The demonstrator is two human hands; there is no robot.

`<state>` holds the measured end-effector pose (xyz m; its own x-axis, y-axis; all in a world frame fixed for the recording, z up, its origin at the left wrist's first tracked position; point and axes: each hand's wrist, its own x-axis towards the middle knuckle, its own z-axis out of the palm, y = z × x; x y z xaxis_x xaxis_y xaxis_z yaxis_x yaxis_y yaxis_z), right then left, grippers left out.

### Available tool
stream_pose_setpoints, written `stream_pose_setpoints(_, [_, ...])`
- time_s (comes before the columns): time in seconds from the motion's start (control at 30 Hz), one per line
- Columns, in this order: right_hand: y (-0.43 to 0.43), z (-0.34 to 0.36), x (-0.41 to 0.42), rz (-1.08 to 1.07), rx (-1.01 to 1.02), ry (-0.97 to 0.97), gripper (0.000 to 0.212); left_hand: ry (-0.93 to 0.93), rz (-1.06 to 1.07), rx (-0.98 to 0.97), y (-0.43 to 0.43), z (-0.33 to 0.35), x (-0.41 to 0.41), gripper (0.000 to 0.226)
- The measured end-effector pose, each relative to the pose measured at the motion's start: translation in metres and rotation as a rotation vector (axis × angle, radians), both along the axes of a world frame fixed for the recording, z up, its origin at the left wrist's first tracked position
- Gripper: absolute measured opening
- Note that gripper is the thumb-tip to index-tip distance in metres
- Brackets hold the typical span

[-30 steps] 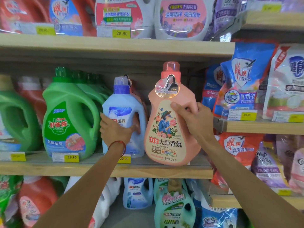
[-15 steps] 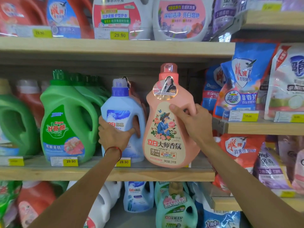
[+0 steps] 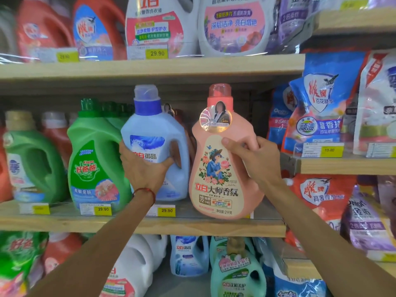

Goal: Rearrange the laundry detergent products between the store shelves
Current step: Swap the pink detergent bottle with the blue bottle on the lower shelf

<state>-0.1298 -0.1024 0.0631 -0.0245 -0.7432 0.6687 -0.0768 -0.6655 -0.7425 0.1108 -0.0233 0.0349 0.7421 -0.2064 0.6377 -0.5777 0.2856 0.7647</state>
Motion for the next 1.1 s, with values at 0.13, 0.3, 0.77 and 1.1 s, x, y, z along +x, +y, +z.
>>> stream_pose_setpoints(0.13, [0.001, -0.002, -0.001, 0.066, -0.006, -0.026, 0.044, -0.03, 0.001, -0.035, 0.015, 0.012, 0.003, 0.132])
stream_pose_setpoints(0.3, [0.009, 0.0, 0.008, 0.122, 0.033, -0.055, 0.072, -0.085, 0.073, -0.054, 0.043, 0.01, 0.005, 0.119])
stream_pose_setpoints(0.77, [0.011, -0.002, 0.082, 0.188, 0.012, -0.075, 0.064, -0.056, 0.217, 0.005, 0.107, -0.009, 0.05, 0.104])
stream_pose_setpoints(1.1, [-0.007, -0.009, 0.142, 0.216, 0.046, -0.036, 0.061, -0.032, 0.262, 0.077, 0.112, -0.032, 0.076, 0.096])
